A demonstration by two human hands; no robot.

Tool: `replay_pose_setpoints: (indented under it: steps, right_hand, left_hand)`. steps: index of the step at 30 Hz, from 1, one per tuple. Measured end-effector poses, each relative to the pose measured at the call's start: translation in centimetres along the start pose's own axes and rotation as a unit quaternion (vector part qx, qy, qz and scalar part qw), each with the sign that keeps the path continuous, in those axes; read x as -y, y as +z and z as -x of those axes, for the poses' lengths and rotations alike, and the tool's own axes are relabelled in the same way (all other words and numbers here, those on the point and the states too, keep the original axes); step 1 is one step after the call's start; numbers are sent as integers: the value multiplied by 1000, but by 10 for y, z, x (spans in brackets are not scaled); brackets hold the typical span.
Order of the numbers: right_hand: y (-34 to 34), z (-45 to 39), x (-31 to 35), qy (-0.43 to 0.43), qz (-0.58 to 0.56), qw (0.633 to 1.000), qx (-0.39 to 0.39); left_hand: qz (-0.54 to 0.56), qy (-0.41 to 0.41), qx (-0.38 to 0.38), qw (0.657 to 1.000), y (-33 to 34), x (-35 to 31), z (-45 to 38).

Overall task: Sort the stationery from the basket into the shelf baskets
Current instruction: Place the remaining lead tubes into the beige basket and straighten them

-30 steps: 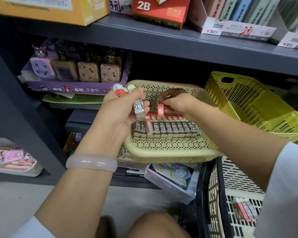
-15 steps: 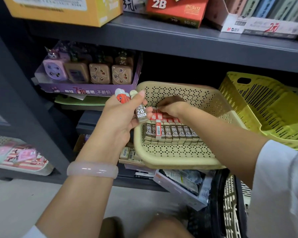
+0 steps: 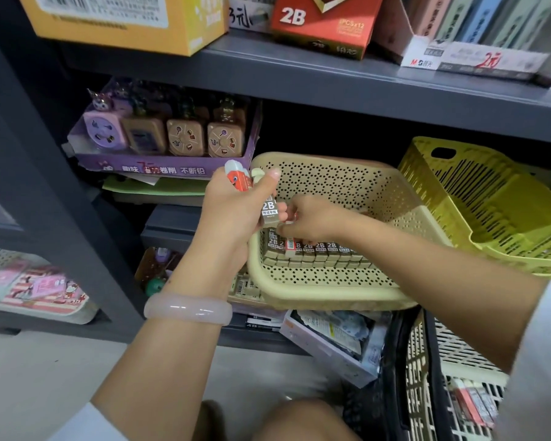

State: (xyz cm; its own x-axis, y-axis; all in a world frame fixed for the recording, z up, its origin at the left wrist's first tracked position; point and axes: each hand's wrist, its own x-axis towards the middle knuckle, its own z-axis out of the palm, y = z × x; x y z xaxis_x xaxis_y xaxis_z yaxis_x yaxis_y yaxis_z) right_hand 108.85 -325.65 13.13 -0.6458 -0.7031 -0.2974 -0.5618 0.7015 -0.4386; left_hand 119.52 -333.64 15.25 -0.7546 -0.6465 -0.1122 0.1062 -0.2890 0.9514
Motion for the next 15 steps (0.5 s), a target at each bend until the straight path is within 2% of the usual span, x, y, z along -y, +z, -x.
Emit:
replay_pose_setpoints:
  steps: [3, 6, 9, 15]
  right_hand:
    - [-6, -4, -3, 18, -74, 997, -24]
    - [-20, -10, -16, 57, -119, 988, -83]
    - [-26, -18, -28, 79, -264, 952, -137]
    - [-14, -32, -35, 152, -314, 933, -90]
  left_hand:
    - [-21, 24, 0, 999, 0, 2, 1]
    - [-34, 33, 5, 999, -2, 4, 2]
    - [-30, 29, 12, 999, -2, 4, 1]
    - [-34, 28, 13, 999, -2, 5, -3]
